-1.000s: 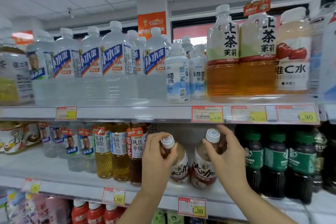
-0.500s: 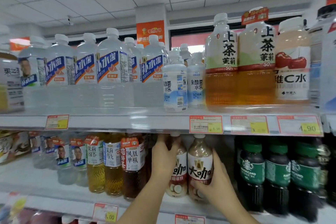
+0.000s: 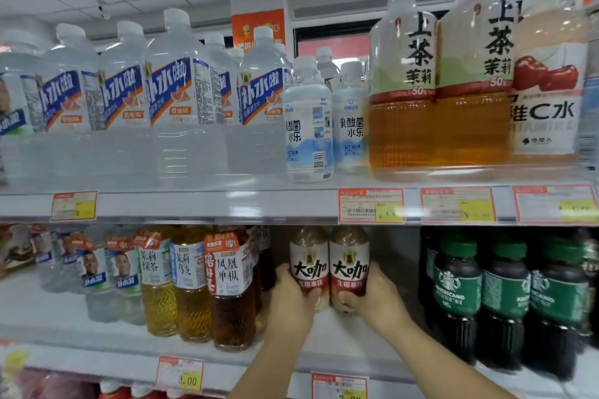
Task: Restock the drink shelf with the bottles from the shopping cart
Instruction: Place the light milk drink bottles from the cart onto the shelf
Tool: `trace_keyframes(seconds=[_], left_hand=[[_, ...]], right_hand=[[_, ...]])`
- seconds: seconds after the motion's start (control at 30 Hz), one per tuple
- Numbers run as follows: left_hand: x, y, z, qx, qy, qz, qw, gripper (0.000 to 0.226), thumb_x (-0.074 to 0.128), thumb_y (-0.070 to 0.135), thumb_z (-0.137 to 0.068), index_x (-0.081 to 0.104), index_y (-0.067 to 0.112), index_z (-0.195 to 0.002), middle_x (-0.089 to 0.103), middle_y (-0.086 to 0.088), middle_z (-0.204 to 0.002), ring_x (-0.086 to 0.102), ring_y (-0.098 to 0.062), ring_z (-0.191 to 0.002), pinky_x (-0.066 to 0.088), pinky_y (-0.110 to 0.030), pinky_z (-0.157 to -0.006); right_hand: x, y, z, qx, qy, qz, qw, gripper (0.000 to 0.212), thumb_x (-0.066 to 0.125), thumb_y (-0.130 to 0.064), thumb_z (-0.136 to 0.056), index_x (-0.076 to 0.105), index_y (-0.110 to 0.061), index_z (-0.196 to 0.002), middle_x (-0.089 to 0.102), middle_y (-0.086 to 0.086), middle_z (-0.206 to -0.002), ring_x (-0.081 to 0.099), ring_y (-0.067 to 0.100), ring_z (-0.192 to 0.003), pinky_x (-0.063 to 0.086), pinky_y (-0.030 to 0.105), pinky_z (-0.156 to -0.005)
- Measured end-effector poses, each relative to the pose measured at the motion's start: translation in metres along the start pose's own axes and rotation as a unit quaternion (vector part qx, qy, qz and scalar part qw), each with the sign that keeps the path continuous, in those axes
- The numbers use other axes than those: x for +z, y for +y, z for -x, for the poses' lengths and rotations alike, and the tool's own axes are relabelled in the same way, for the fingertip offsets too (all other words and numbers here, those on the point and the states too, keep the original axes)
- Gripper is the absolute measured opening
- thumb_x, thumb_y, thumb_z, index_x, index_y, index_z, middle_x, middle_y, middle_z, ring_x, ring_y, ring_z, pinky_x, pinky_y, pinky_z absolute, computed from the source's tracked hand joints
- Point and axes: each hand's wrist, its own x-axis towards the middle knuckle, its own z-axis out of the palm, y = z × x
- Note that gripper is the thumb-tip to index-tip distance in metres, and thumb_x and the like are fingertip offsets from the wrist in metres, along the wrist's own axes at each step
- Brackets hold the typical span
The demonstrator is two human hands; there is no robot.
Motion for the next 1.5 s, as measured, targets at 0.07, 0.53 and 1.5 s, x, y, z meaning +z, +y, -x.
trace_keyframes(seconds=[0.07, 0.53, 1.5], left_hand=[[0.006, 0.002, -0.013, -0.016, -0.005, -0.022, 1.000, 0.052, 0.064, 0.020, -0.087, 0.037, 0.010, -0.130, 0.056, -0.008, -0.129, 0.054, -0.024, -0.118, 0.042, -0.031, -0.093], [0.016, -0.025, -0.042, 0.102, -0.190, -0.229, 0.949, 0.069, 0.050, 0.044, -0.092, 0.008, 0.043, -0.147, -0.008, 0.004, -0.159, 0.006, -0.021, -0.146, 0.018, -0.046, -0.115], [0.048, -0.039, -0.106, 0.088, -0.155, -0.264, 0.948, 0.090, 0.046, 0.046, -0.093, -0.030, 0.035, -0.139, -0.015, -0.012, -0.157, 0.024, -0.033, -0.141, 0.029, -0.049, -0.110]], right_hand=[[0.004, 0.000, -0.015, 0.010, -0.003, -0.008, 1.000, 0.056, 0.075, -0.011, -0.074, 0.046, -0.009, -0.121, 0.063, 0.006, -0.113, 0.059, 0.022, -0.108, 0.044, 0.025, -0.083], [0.017, 0.010, -0.030, -0.112, -0.106, 0.177, 0.972, 0.076, 0.065, -0.020, -0.082, 0.022, -0.022, -0.145, 0.022, 0.014, -0.149, 0.026, 0.032, -0.137, 0.030, 0.035, -0.110], [0.045, 0.032, -0.099, -0.078, -0.138, 0.272, 0.949, 0.080, 0.049, -0.041, -0.090, -0.008, -0.038, -0.146, -0.020, 0.017, -0.154, 0.022, 0.036, -0.141, 0.039, 0.039, -0.105]])
